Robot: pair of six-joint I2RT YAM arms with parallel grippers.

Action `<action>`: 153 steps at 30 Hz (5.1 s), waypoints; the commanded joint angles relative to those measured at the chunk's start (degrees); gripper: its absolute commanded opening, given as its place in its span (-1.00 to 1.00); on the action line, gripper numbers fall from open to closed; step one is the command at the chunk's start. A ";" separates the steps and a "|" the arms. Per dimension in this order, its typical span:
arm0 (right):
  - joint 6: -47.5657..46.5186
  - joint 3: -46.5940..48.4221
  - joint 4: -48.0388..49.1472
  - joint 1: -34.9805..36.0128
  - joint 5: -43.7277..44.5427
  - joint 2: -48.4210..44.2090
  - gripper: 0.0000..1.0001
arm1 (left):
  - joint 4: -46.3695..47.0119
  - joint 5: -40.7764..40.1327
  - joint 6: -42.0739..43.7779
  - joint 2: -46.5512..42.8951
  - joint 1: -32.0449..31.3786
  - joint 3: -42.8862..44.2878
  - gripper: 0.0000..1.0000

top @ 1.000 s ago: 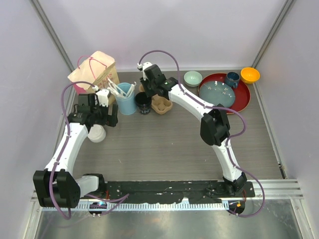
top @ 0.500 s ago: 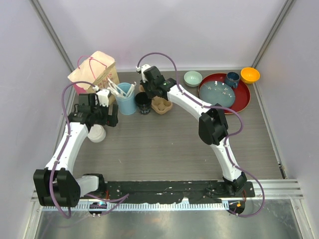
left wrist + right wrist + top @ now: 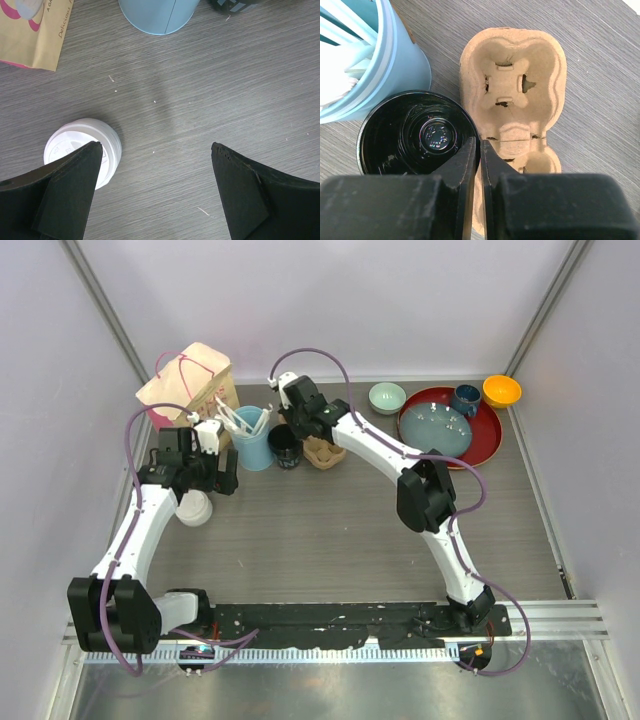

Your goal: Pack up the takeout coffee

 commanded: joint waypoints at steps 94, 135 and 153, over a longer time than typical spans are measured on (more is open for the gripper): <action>3.93 -3.25 7.56 -0.29 -1.00 -11.75 -0.98 | -5.63 20.82 8.66 -1.95 -4.56 11.14 0.37; 8.15 -5.27 10.63 -2.31 -6.18 -11.13 -0.98 | 9.67 10.18 44.27 26.87 -18.90 24.25 -0.08; 11.75 -10.45 13.36 -4.78 -3.91 -18.51 -0.56 | 4.58 14.14 38.47 21.60 -18.90 29.70 -1.00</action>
